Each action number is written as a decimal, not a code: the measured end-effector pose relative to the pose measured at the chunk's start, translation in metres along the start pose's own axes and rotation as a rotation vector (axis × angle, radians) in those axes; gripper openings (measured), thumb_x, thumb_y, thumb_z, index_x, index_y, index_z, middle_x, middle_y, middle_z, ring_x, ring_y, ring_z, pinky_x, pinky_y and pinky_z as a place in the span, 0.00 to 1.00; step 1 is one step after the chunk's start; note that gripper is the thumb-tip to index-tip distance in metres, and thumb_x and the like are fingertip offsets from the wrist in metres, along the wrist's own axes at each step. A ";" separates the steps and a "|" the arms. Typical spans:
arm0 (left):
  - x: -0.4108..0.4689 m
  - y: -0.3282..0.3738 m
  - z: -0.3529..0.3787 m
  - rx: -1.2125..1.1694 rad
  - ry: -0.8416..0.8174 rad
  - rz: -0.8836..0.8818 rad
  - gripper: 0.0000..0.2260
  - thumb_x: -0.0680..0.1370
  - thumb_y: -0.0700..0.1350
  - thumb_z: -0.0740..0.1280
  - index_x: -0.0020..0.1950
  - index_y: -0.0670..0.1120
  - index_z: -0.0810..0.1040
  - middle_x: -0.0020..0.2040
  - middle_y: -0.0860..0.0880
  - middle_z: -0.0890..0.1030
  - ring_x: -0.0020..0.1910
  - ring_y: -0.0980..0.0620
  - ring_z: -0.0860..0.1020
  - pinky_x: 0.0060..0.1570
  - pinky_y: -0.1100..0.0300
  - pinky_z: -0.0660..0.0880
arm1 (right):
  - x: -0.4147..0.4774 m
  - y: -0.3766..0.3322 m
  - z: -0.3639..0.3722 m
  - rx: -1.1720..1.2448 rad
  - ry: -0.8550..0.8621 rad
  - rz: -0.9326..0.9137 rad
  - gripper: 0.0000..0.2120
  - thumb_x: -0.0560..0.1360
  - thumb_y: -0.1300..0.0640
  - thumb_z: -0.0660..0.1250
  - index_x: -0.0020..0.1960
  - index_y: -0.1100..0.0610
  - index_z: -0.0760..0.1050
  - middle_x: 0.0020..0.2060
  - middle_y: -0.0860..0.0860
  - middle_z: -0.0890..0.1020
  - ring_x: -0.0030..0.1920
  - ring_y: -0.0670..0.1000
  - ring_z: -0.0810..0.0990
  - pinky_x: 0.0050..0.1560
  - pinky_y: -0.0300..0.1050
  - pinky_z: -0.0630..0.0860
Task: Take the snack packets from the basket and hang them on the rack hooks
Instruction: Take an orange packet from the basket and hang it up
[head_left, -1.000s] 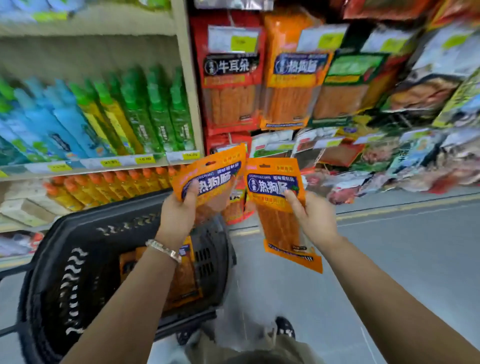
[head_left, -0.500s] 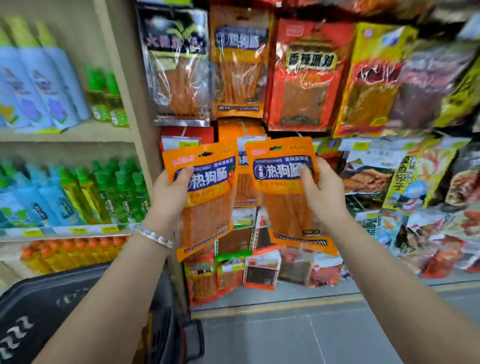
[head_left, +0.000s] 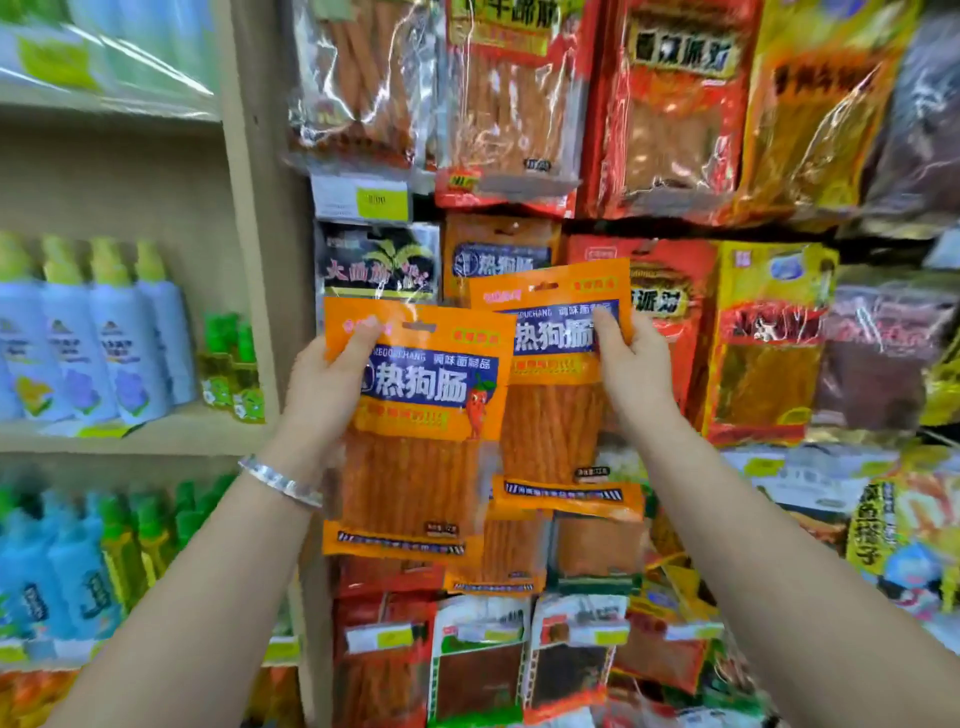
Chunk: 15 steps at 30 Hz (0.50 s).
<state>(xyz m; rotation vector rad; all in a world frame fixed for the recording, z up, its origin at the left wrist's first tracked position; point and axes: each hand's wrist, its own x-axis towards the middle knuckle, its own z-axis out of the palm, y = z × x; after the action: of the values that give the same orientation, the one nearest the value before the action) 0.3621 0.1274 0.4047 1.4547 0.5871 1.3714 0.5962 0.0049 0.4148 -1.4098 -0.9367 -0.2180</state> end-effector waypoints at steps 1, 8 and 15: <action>0.008 0.001 0.004 -0.023 -0.035 0.010 0.08 0.74 0.60 0.67 0.41 0.60 0.83 0.40 0.56 0.85 0.40 0.56 0.84 0.34 0.63 0.78 | 0.011 -0.003 0.007 0.023 0.004 -0.005 0.08 0.79 0.50 0.60 0.43 0.47 0.75 0.40 0.41 0.80 0.42 0.41 0.78 0.44 0.42 0.74; 0.051 0.002 0.022 -0.097 -0.163 0.003 0.09 0.76 0.57 0.66 0.41 0.57 0.84 0.43 0.50 0.86 0.41 0.51 0.84 0.32 0.61 0.78 | 0.059 -0.014 0.042 0.136 0.034 0.051 0.07 0.79 0.50 0.60 0.44 0.47 0.75 0.40 0.39 0.80 0.42 0.38 0.78 0.42 0.34 0.71; 0.079 -0.008 0.038 -0.087 -0.176 -0.017 0.12 0.77 0.57 0.66 0.48 0.50 0.82 0.43 0.51 0.86 0.43 0.51 0.84 0.34 0.61 0.79 | 0.086 -0.003 0.060 0.178 0.013 0.061 0.09 0.79 0.50 0.60 0.44 0.49 0.76 0.40 0.43 0.81 0.45 0.46 0.79 0.45 0.44 0.74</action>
<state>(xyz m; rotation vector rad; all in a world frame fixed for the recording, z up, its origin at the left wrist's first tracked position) 0.4188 0.1860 0.4383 1.4788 0.4205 1.2256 0.6234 0.0911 0.4671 -1.2694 -0.8795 -0.0951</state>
